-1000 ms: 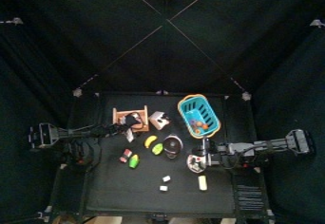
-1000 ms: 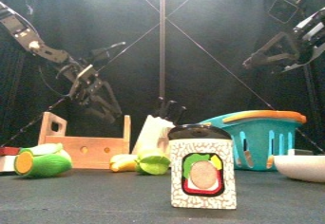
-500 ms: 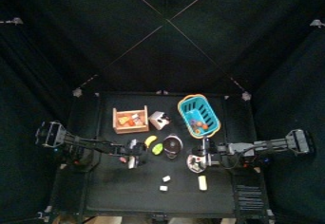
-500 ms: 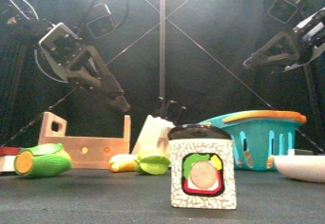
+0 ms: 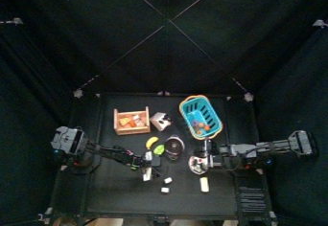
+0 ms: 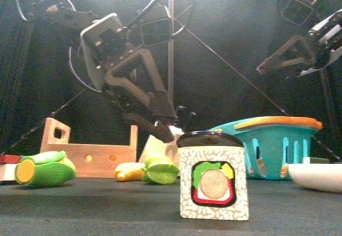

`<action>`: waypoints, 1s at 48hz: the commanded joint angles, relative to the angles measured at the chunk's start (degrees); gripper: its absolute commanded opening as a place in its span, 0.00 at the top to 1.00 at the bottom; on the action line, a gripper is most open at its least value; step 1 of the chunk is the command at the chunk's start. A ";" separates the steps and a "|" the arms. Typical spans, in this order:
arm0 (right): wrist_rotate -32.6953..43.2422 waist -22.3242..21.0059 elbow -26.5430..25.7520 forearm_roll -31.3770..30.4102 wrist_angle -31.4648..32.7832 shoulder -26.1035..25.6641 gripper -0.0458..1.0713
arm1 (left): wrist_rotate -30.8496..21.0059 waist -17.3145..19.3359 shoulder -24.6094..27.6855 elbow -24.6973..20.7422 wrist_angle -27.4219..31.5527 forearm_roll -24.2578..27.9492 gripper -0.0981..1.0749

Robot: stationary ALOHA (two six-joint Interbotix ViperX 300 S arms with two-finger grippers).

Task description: Grab sushi piece

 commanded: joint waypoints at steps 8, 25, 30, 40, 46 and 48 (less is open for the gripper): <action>0.09 0.09 -0.62 0.18 -0.18 -0.09 0.95 | 0.09 -1.14 3.60 -7.82 4.13 -1.05 0.11; 0.09 0.18 -0.53 0.18 0.00 -0.09 0.95 | 0.09 -1.49 8.35 -12.39 7.12 1.93 0.11; 0.09 0.18 -0.53 0.18 0.00 -0.09 0.95 | 0.09 -1.49 9.32 -13.01 6.94 2.37 0.11; 0.09 0.18 -0.44 0.18 0.00 -0.09 0.95 | 0.18 -1.49 11.60 -14.41 7.29 2.46 0.11; 0.09 0.18 -0.44 0.18 0.00 -0.09 0.95 | 0.18 -1.32 12.30 -14.68 7.21 2.81 0.12; 0.09 0.18 -0.44 0.18 0.00 -0.09 0.95 | 0.18 -1.32 12.48 -14.68 7.29 2.90 0.12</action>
